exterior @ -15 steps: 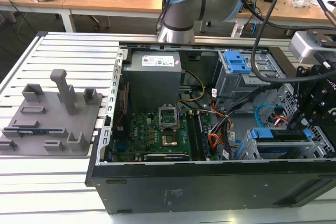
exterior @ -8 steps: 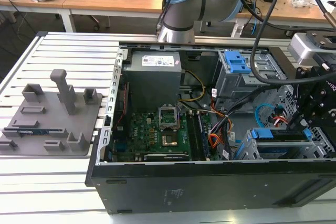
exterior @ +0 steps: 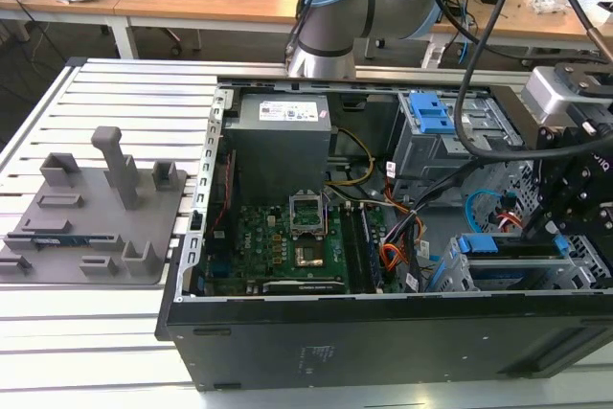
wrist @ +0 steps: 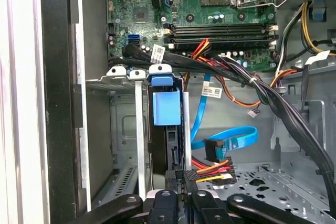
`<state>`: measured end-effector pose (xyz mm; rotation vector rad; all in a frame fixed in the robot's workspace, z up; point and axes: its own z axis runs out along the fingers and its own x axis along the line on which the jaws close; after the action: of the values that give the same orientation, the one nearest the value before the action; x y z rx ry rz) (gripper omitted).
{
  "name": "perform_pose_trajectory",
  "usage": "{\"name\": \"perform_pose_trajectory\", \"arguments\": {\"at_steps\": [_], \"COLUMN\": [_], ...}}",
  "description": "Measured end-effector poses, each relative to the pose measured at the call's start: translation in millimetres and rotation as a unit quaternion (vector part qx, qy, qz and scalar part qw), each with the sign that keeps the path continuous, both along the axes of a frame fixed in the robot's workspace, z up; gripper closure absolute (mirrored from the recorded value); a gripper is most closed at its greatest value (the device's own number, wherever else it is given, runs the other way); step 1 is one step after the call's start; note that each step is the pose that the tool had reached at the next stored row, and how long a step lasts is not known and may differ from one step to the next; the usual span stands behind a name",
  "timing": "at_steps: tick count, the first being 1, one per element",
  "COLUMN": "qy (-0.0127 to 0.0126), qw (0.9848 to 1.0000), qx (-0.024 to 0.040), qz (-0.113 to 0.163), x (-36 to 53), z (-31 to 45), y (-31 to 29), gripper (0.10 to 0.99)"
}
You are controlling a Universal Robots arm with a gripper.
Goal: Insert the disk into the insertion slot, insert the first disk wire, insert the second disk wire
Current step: 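Insert the first disk wire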
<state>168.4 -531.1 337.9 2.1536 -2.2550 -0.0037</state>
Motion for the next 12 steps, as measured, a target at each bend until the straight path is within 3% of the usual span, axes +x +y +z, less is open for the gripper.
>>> {"name": "perform_pose_trajectory", "arguments": {"at_steps": [4,5,6,7,9,10,12], "qy": [0.0002,0.0002,0.0,-0.0001,-0.0003,-0.0005,-0.001], "qw": [1.0,1.0,1.0,1.0,1.0,1.0,1.0], "qx": [0.0005,0.0009,-0.0014,-0.0024,-0.0052,-0.0058,-0.006], "qz": [0.0,0.0,0.0,0.0,0.0,0.0,0.0], "x": [-1.0,-1.9,-2.4,-2.5,-2.7,-2.7,-2.6], "z": [-4.2,-3.2,3.9,9.3,23.2,27.6,32.4], "y": [0.1,-0.1,0.4,1.0,6.2,8.7,10.7], "gripper": [0.91,0.851,0.788,0.788,0.667,0.604,0.604]}}
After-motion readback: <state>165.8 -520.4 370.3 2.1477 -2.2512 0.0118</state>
